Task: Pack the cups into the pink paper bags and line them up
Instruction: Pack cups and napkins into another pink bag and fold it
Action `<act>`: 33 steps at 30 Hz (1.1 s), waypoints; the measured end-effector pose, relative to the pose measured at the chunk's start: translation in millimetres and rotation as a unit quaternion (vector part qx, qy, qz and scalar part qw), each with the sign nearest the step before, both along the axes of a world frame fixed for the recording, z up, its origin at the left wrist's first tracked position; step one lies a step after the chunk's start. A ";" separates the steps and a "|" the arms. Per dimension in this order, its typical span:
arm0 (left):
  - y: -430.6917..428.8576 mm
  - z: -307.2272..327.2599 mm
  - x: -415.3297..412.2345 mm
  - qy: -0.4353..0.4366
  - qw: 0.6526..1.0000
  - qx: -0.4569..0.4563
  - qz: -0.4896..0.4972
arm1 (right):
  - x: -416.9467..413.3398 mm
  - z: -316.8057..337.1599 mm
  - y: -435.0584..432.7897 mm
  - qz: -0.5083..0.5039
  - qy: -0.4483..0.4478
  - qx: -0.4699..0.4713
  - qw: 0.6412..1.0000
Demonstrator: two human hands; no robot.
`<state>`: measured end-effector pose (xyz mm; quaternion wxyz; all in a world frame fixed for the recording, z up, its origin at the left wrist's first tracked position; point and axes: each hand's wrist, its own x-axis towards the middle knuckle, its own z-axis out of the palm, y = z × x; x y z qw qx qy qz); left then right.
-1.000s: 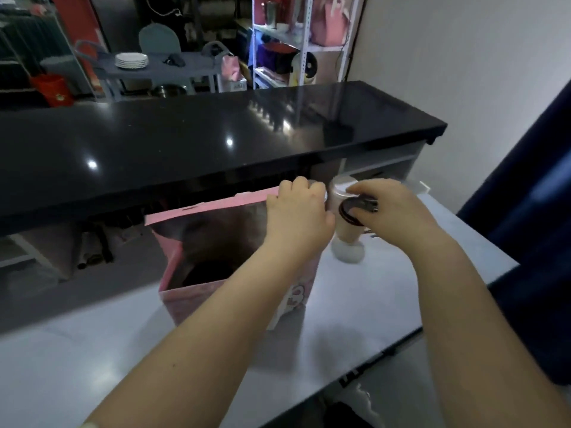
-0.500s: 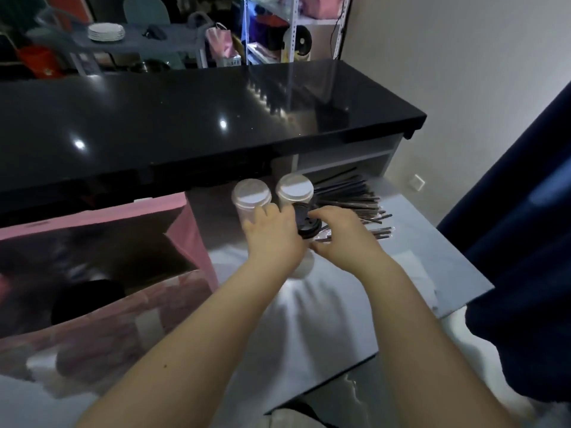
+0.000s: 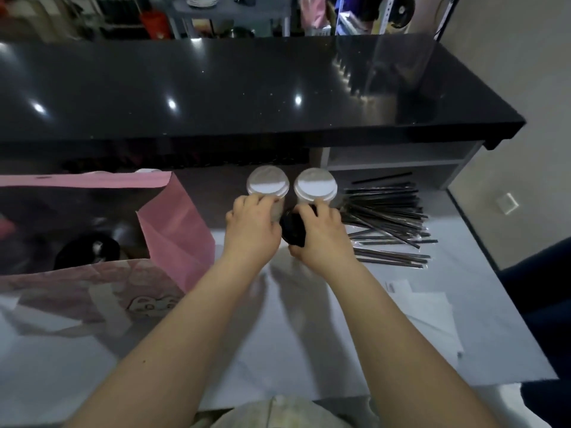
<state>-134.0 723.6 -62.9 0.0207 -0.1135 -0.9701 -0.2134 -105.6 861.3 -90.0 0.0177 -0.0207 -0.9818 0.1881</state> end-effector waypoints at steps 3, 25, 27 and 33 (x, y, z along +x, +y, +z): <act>-3.7 26.5 3.7 0.052 0.997 0.059 -0.009 | 5.7 20.7 8.1 0.032 0.032 -0.093 0.995; -285.7 107.3 -13.3 0.022 0.994 0.106 -0.030 | -43.3 165.2 -145.7 0.151 0.237 -0.206 0.937; -298.9 106.0 -21.9 -0.005 0.994 0.092 -0.062 | -40.1 171.8 -167.6 0.151 0.237 -0.183 0.942; -304.7 106.3 -39.6 -0.053 0.978 0.016 -0.203 | -26.0 183.5 -213.5 0.103 0.228 -0.150 0.957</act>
